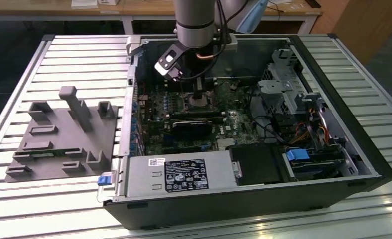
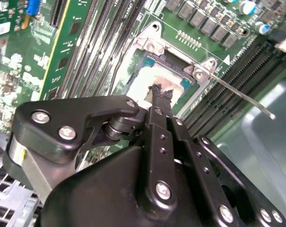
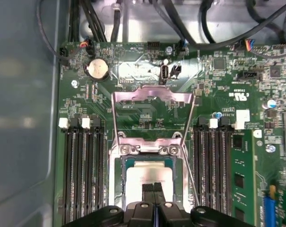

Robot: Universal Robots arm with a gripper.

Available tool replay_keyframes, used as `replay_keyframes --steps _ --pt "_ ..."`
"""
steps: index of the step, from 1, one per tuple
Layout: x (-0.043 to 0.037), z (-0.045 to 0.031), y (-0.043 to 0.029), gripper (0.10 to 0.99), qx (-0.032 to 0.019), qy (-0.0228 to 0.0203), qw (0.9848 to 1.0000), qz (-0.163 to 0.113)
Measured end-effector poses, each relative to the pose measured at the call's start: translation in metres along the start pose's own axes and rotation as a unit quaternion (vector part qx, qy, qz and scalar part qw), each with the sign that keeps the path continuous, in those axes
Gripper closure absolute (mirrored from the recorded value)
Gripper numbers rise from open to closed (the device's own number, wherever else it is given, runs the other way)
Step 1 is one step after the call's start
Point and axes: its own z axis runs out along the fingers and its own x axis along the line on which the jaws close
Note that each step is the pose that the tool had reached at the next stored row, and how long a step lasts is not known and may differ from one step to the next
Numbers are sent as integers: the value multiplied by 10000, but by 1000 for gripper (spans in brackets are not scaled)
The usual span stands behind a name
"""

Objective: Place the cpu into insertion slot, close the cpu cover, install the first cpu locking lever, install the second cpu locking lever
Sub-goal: 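Place the cpu into insertion slot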

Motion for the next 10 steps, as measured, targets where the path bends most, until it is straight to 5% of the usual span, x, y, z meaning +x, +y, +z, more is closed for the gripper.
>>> replay_keyframes --steps 10 --pt "0 -216 19 984 0 0 10000 0"
